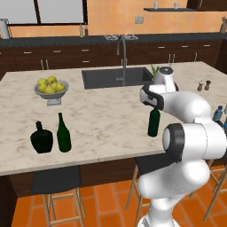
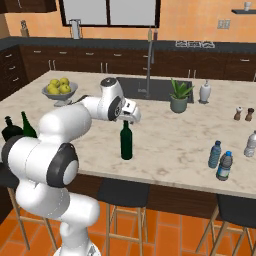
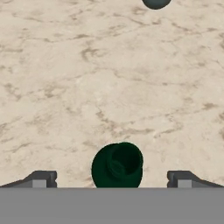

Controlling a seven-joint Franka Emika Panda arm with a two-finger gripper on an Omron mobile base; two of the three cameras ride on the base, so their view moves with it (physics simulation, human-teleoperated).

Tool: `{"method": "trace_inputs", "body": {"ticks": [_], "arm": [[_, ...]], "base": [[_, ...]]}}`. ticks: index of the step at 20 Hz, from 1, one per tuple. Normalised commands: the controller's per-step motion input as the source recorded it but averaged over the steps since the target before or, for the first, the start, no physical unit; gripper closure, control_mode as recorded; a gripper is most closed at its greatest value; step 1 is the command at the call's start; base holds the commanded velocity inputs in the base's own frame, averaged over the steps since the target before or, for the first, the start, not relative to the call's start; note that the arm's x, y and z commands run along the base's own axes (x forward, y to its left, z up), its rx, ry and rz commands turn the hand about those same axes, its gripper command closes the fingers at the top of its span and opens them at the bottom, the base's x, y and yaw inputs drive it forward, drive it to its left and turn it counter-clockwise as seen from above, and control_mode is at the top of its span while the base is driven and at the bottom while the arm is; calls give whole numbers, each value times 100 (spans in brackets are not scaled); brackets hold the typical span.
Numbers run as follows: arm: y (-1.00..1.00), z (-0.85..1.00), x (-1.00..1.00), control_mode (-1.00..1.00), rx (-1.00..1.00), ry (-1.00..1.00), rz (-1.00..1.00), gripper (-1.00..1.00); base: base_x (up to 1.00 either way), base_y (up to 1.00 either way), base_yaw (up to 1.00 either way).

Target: Move the plastic bottles in the middle to the plastics group, and the glass bottles in the middle to the glass group.

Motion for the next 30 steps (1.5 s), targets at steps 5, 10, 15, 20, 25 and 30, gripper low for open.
{"method": "trace_inputs", "body": {"ticks": [5,10,15,20,25,30], "arm": [[-9,-13,2,-100,-3,0,2,-100],[-7,-17,0,-100,-5,0,3,-100],[0,-9,0,-100,-5,0,2,-100],[0,-6,11,-100,-6,0,2,-100],[0,-1,17,-100,-2,0,1,-100],[0,-7,11,-100,0,0,0,-100]], "base": [[0,0,0],[0,0,0],[0,0,0],[0,0,0],[0,0,0],[0,0,0]]}}
